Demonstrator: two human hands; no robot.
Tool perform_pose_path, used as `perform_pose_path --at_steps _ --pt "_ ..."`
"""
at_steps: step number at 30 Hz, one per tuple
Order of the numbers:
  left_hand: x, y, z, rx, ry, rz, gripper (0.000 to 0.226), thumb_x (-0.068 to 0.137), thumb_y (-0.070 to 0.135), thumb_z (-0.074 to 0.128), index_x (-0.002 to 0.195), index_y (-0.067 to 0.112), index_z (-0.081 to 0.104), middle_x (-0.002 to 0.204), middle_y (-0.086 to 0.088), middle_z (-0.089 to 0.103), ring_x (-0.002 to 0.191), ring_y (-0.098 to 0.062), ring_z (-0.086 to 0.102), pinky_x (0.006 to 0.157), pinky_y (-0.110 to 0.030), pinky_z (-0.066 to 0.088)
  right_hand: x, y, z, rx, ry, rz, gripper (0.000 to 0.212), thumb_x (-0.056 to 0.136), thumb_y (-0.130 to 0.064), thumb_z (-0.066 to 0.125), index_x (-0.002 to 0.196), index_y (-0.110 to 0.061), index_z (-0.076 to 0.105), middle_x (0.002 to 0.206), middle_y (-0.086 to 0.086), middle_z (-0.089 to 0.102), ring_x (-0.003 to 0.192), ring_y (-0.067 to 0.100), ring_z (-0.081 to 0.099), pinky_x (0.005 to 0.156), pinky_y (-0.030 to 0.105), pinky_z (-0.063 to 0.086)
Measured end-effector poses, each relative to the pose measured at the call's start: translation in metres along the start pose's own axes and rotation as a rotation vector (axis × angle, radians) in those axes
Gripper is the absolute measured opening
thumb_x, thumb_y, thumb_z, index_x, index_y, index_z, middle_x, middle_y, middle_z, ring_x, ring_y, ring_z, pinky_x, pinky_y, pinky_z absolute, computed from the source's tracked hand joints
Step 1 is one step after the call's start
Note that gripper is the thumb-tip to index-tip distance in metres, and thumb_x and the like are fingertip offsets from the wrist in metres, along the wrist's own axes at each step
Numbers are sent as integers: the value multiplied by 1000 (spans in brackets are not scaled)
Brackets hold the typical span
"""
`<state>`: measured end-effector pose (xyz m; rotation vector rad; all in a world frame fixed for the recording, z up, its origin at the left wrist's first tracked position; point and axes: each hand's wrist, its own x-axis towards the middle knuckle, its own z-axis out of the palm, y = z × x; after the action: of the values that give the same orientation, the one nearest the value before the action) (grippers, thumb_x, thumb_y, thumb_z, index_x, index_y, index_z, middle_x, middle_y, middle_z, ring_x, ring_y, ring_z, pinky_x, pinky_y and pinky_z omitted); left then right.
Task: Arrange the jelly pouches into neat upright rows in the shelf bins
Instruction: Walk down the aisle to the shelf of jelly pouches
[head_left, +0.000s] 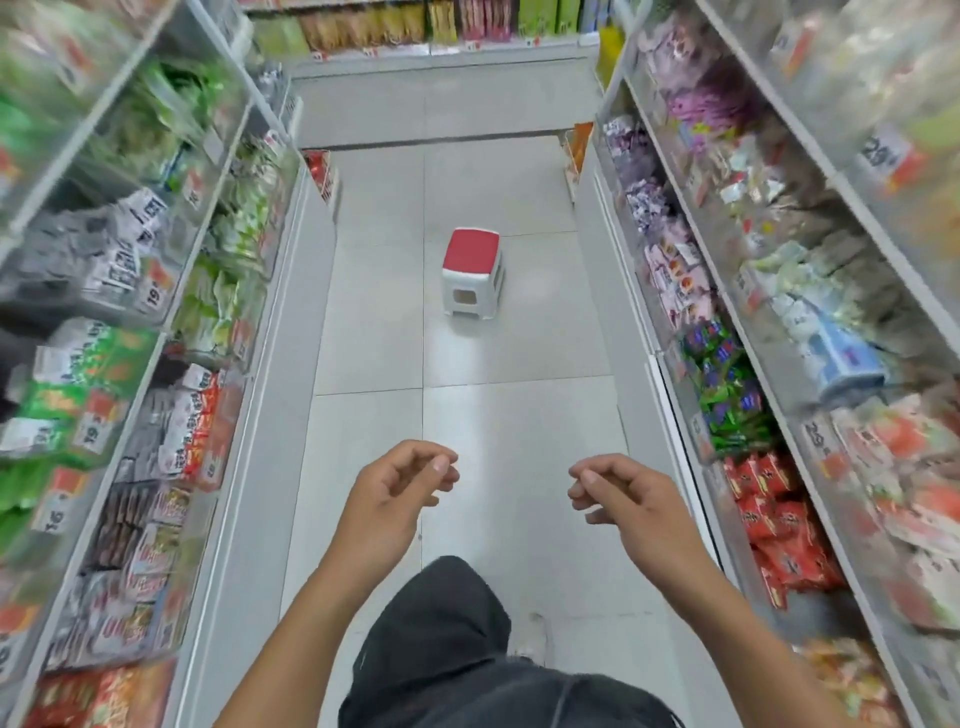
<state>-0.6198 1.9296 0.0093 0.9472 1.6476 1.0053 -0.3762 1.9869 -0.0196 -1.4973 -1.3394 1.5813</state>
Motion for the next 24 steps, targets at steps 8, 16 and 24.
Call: perform_pose_path --at_steps 8,16,24 --pt "229 30 -37 -123 112 -60 15 98 17 56 97 16 71 89 -3 73 88 -15 69 80 -31 53 246 -77 33 -40 -77 -9 13 96 -13 59 95 -14 72 84 5 73 80 17 69 73 31 54" --pt "482 146 -25 -5 -164 -25 16 99 15 54 98 15 70 89 -2 73 88 -14 68 80 -31 52 410 -155 -1 73 120 74 15 96 -10 59 94 -13 73 82 6 73 80 19 70 70 28 55" --pt "704 217 81 42 -343 -49 18 99 17 53 100 12 70 87 1 72 84 -11 67 79 -29 50 584 -168 -86 204 299 165 16 96 -6 58 93 -11 73 79 5 73 78 17 69 67 24 54"
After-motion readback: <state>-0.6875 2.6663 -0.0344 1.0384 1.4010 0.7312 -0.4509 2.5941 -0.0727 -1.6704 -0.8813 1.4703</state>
